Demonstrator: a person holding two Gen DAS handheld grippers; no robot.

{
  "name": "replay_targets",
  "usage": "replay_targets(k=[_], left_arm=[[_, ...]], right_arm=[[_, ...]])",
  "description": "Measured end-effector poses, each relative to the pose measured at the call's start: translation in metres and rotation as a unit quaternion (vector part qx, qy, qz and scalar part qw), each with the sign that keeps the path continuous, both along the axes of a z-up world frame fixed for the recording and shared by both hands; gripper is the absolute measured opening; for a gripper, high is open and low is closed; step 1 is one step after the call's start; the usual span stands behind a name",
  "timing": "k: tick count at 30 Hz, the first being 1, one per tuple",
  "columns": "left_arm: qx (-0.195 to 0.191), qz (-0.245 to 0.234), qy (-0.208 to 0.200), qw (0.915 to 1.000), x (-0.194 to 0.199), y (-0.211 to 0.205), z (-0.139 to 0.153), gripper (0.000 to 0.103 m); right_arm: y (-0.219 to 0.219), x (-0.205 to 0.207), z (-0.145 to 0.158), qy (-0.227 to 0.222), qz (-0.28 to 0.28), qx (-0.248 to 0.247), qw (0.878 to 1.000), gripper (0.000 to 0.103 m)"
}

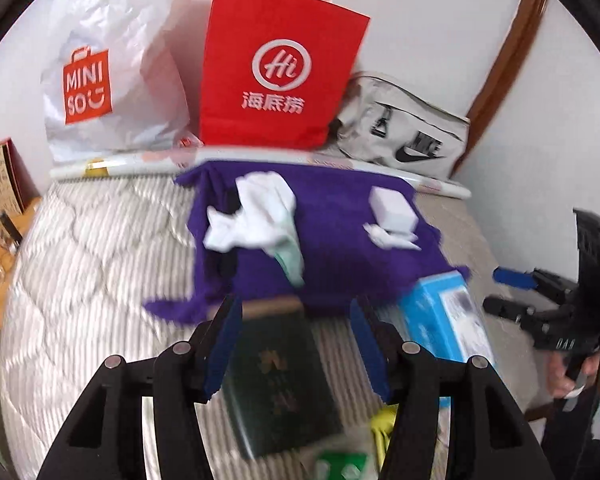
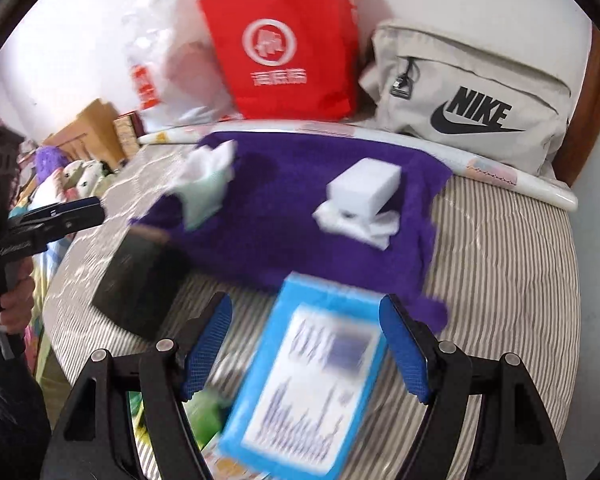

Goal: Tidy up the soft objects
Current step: 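Move the left tool to the green packet while the right tool grasps the orange-print sachet, then grasp the green packet with the left tool while the right tool lifts the sachet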

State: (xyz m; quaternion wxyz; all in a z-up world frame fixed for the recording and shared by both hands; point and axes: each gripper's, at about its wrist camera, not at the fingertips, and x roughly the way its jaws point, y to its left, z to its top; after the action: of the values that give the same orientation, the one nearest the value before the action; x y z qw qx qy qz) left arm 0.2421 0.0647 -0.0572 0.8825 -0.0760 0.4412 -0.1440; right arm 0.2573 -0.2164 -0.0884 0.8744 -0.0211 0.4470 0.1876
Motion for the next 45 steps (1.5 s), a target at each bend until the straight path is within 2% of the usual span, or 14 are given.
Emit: replay_targets(k=[4, 8, 12, 14, 17, 21, 27, 30, 34, 35, 37, 39, 45], left_arm=[[0.007, 0.007, 0.003, 0.9999, -0.028, 0.001, -0.007, 0.054], [-0.011, 0.007, 0.01, 0.9999, -0.058, 0.008, -0.018, 0.054], [-0.006, 0.005, 0.017, 0.9998, -0.081, 0.009, -0.032, 0.054], [-0.009, 0.006, 0.023, 0.9997, -0.09, 0.011, -0.04, 0.054], [-0.017, 0.019, 0.029, 0.9992, -0.1, 0.017, -0.05, 0.054], [-0.03, 0.022, 0.037, 0.9986, -0.109, 0.02, -0.063, 0.054], [-0.039, 0.01, 0.054, 0.9977, -0.115, 0.013, -0.078, 0.054], [-0.033, 0.005, 0.059, 0.9977, -0.116, 0.009, -0.082, 0.054], [-0.031, 0.004, 0.066, 0.9974, -0.114, 0.006, -0.087, 0.054], [-0.031, 0.003, 0.068, 0.9972, -0.114, 0.006, -0.088, 0.054], [-0.029, 0.0, 0.069, 0.9972, -0.114, 0.003, -0.09, 0.054], [-0.029, -0.004, 0.07, 0.9971, -0.115, 0.001, -0.091, 0.054], [-0.027, -0.015, 0.074, 0.9968, -0.118, -0.004, -0.095, 0.054]], right_arm=[[0.02, -0.051, -0.004, -0.029, 0.024, -0.019, 0.999, 0.076], [0.046, -0.092, -0.018, -0.055, 0.05, -0.059, 0.996, 0.076], [0.053, -0.114, -0.04, -0.036, 0.049, -0.055, 0.997, 0.074], [0.049, -0.123, -0.051, -0.024, 0.03, -0.06, 0.997, 0.073], [0.037, -0.137, -0.065, -0.002, 0.018, -0.034, 0.999, 0.073], [0.031, -0.143, -0.087, 0.025, 0.005, -0.022, 0.999, 0.073], [0.026, -0.131, -0.111, 0.045, -0.014, 0.002, 0.999, 0.073], [0.026, -0.125, -0.114, 0.037, -0.017, 0.013, 0.999, 0.074], [0.03, -0.124, -0.114, 0.022, -0.007, 0.004, 1.0, 0.074], [0.031, -0.126, -0.114, 0.017, -0.005, -0.001, 1.0, 0.07], [0.028, -0.129, -0.114, 0.01, -0.001, -0.006, 1.0, 0.055], [0.021, -0.134, -0.112, 0.016, 0.005, 0.01, 1.0, 0.047], [0.007, -0.142, -0.102, 0.008, -0.002, 0.025, 1.0, 0.03]])
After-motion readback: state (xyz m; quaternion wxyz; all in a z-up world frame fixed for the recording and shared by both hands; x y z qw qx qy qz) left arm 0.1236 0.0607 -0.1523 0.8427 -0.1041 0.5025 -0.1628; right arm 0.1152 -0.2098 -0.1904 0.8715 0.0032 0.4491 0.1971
